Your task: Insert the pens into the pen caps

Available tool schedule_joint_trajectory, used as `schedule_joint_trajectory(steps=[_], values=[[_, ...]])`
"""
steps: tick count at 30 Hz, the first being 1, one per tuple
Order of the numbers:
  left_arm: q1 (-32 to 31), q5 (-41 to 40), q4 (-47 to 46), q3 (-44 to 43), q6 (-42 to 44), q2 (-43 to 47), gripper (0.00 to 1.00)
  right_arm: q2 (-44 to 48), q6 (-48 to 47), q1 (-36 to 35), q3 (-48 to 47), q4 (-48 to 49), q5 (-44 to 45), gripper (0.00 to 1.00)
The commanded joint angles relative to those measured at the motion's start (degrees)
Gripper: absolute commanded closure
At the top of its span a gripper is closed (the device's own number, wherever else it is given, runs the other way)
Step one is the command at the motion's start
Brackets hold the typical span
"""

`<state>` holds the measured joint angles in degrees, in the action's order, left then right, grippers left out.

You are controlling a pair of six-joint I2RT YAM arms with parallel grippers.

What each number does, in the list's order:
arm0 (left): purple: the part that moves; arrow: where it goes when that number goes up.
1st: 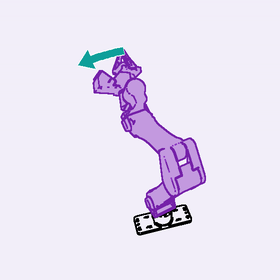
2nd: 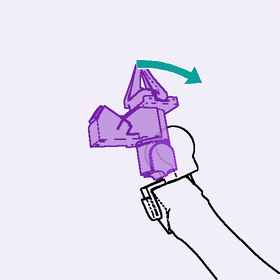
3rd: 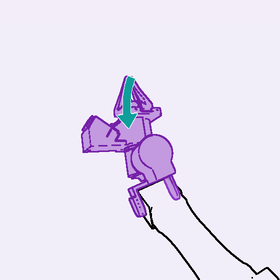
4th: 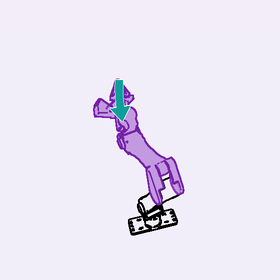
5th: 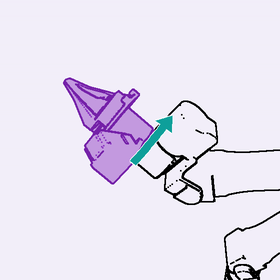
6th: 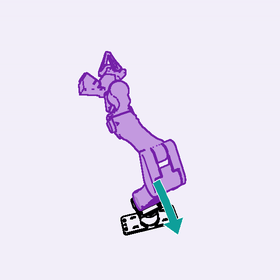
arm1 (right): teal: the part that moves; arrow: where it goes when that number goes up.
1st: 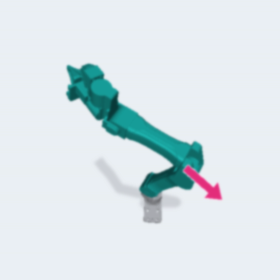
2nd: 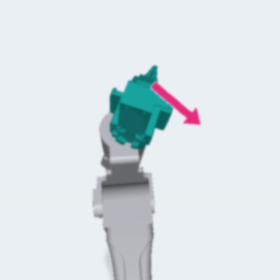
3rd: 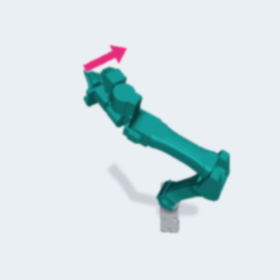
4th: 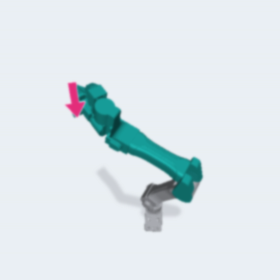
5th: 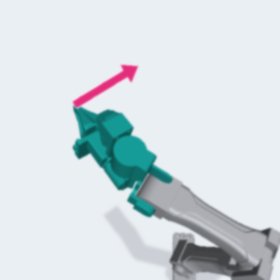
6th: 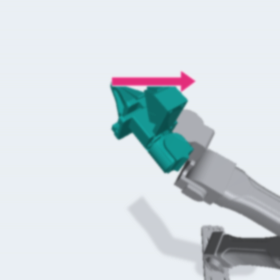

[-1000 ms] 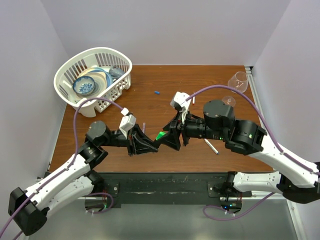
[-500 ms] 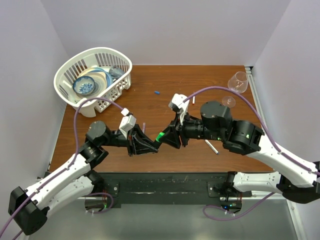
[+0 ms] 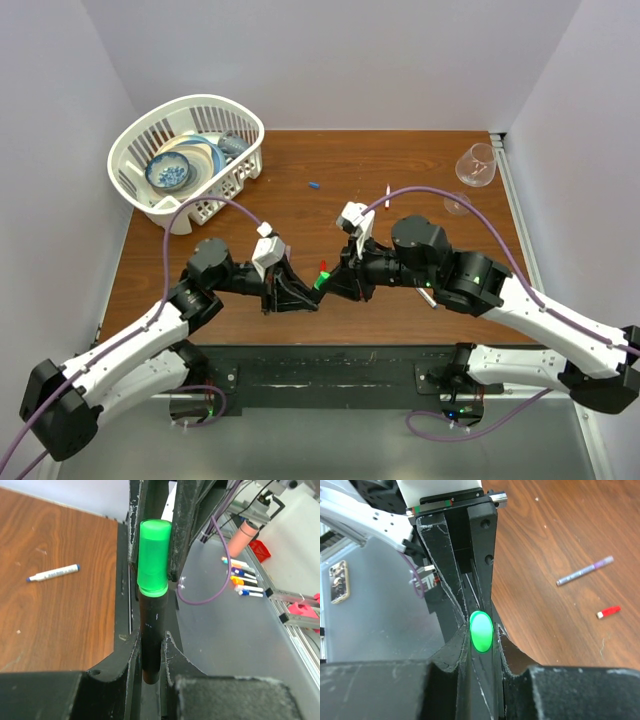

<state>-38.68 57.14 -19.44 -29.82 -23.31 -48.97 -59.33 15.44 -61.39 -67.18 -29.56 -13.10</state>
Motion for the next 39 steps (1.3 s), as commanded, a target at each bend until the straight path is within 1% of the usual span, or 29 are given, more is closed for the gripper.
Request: schedule_joint_trajectory(steps=[1,3,7,10,15,19,24,28,31,33,35,37,39], values=[[0.0,-4.6,-7.1,-5.2,1.5,-2.4,1.0,-1.8,2.6,-1.5,5.1,1.1,-9.1,1.0],[-0.1,-4.5,-9.8,-5.3,1.0,-2.8,1.0,-1.5,2.5,-1.5,7.3,1.6,-9.7,1.0],[0.0,-3.9,-10.8,-6.3,0.9,-3.4,1.0,-0.7,2.6,-1.5,10.5,1.9,-10.5,1.0],[0.0,-5.0,-6.4,-8.1,3.8,-3.9,1.0,-0.9,2.5,-1.5,12.6,1.4,-11.1,1.0],[0.0,-7.6,-3.2,-10.9,6.9,-5.3,1.0,-3.0,3.4,-1.5,14.6,0.6,-10.8,1.0],[0.4,-9.4,3.9,-13.8,11.0,-6.8,1.0,-4.6,3.9,-1.5,15.1,-1.9,-9.1,1.0],[2.1,-8.6,3.3,-13.8,11.3,-7.2,1.0,-6.3,4.2,-1.5,15.9,-3.6,-8.6,1.0],[2.7,-9.4,5.2,-14.7,12.6,-7.9,1.0,-7.6,3.7,-1.6,15.3,-5.5,-8.3,1.0],[3.5,-9.1,5.4,-14.6,13.1,-7.7,1.0,-8.7,3.6,-1.6,15.1,-7.3,-9.3,1.0],[4.0,-8.3,4.9,-14.1,13.2,-7.5,1.0,-9.0,3.5,-1.5,16.0,-6.4,-12.0,1.0],[4.6,-6.3,4.6,-13.9,13.4,-7.1,1.0,-9.0,3.5,-1.5,17.2,-5.8,-14.9,1.0],[5.1,-4.5,4.4,-13.5,13.7,-6.8,1.0,-9.0,3.2,-1.5,17.8,-6.6,-15.8,1.0],[5.9,-2.2,3.0,-12.5,13.0,-5.9,1.0,-8.5,4.3,-1.6,19.4,-5.0,-16.9,1.0]])
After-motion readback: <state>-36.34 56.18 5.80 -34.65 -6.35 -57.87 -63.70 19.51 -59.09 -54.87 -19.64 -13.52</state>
